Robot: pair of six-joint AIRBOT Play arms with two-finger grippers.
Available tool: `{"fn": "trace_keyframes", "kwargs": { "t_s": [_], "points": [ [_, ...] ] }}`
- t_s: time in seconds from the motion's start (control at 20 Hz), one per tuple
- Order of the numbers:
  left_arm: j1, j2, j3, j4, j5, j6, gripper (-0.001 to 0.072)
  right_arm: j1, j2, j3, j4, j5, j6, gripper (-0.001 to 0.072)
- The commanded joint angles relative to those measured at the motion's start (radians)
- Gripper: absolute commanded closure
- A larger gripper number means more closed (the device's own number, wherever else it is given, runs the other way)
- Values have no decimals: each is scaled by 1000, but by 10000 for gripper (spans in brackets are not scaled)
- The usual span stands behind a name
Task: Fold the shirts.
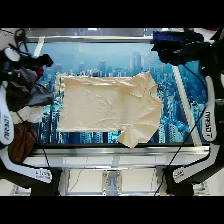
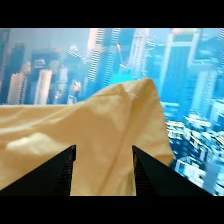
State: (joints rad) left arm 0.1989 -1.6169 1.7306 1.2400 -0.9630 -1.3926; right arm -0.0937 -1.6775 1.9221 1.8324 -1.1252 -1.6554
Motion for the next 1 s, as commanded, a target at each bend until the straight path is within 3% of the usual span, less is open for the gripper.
{"fn": "trace_keyframes", "kwargs": {
  "t_s": [0.0,0.15,0.4,0.7,0.95],
  "points": [
    [124,191,-145,-3,-200,-19,102,-78,117,49,-146,-352,-81,300],
    [219,457,-591,-18,-172,-29,102,-161,267,-75,-101,-439,-122,299],
    [292,804,-1223,-95,-87,-286,102,-206,509,-434,-22,-368,-138,299],
    [302,711,-1385,-354,-59,-180,102,-205,528,-458,31,-364,-138,299],
    [301,584,-1385,-547,80,-43,103,-205,528,-458,32,-375,-138,299]
  ]
}}
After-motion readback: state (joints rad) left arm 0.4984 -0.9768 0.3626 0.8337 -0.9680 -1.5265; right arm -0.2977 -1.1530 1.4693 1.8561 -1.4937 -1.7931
